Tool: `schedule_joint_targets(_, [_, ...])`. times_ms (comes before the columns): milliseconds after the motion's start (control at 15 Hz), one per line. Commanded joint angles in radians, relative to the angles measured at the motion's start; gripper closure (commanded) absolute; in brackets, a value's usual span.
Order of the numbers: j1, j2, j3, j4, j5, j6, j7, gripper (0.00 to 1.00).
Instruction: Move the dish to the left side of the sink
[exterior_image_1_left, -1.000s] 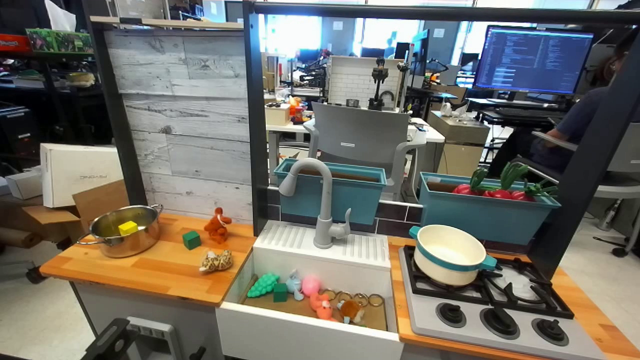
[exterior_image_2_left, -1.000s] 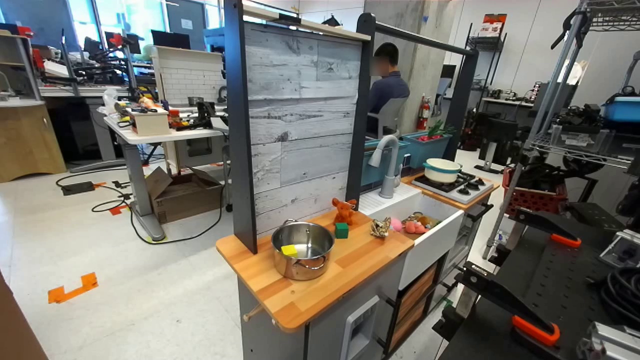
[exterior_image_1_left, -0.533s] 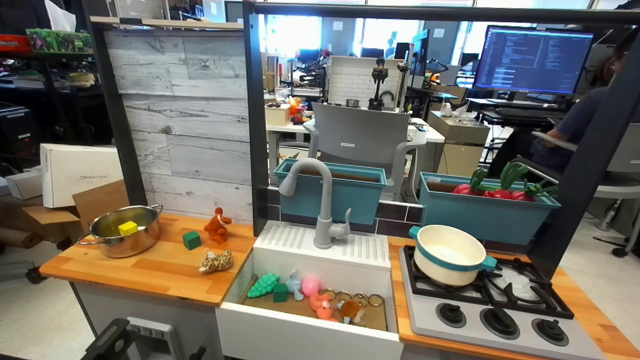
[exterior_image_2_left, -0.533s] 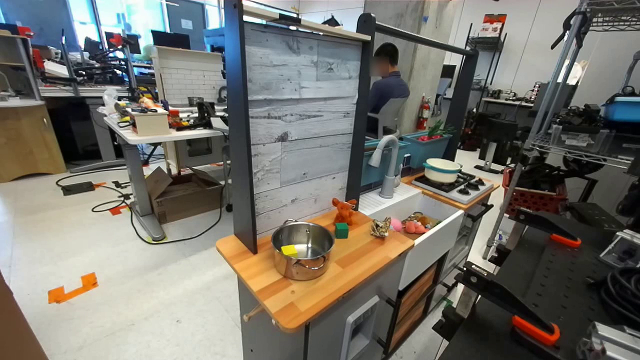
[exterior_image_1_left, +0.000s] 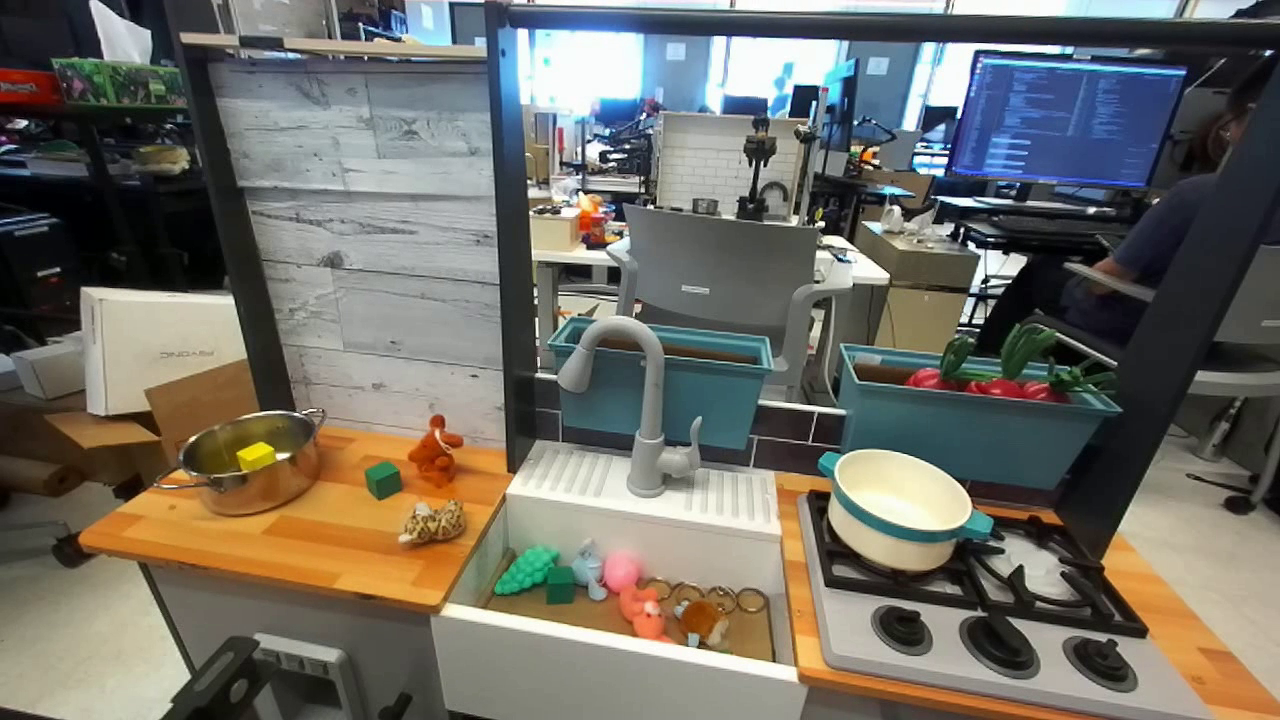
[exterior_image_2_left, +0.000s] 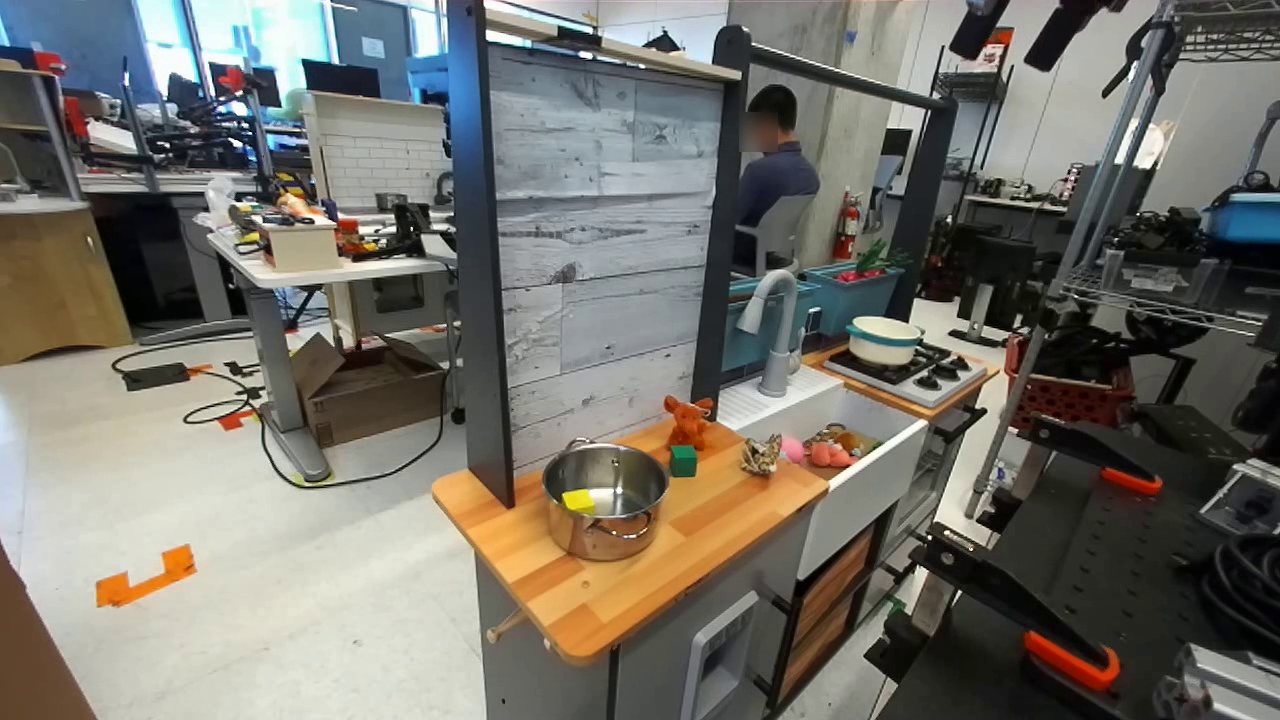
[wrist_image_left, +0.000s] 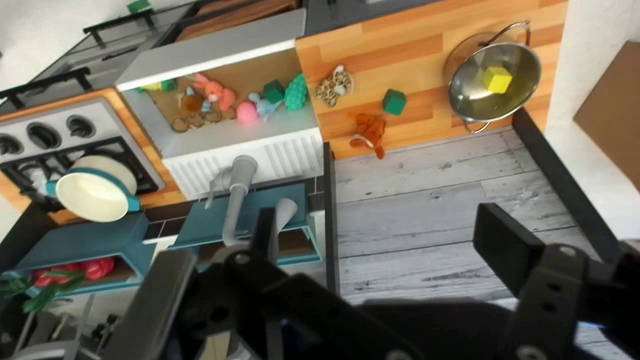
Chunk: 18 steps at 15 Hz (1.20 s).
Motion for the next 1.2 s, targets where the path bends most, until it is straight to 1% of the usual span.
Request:
schedule_joint_targets(0, [0.145,0.069,-0.131,0.07,0.168,-0.114,-0.148,0.0])
schedule_joint_targets(133, [0.198,0.093,-0.172,0.109,0.262,-0.209,-0.201,0.0])
schedule_joint_targets(200, [0.201,0.103,-0.176,0.126,0.282,-0.24,-0.202,0.0])
schedule_joint_targets(333, [0.172,0.109,-0.158,0.156,0.254,-0.265,-0.156,0.0])
schedule_joint_targets(400, [0.141,0.089,-0.127,0.15,0.198,-0.243,-0.097,0.0])
schedule_joint_targets(467, [0.166,0.093,-0.146,0.122,0.231,-0.222,-0.149,0.0])
schedule_joint_targets(600, [0.154,0.093,-0.14,0.137,0.217,-0.222,-0.126,0.0])
schedule_joint_targets(933, [0.152,0.093,-0.138,0.138,0.215,-0.222,-0.119,0.0])
schedule_joint_targets(1000, [0.153,0.092,-0.136,0.123,0.219,-0.185,-0.115,0.0])
schedule_joint_targets(1067, [0.141,0.135,-0.132,0.13,0.213,-0.112,-0.093,0.0])
schedule_joint_targets(1133, [0.126,0.182,-0.133,0.157,0.207,-0.067,-0.07,0.0])
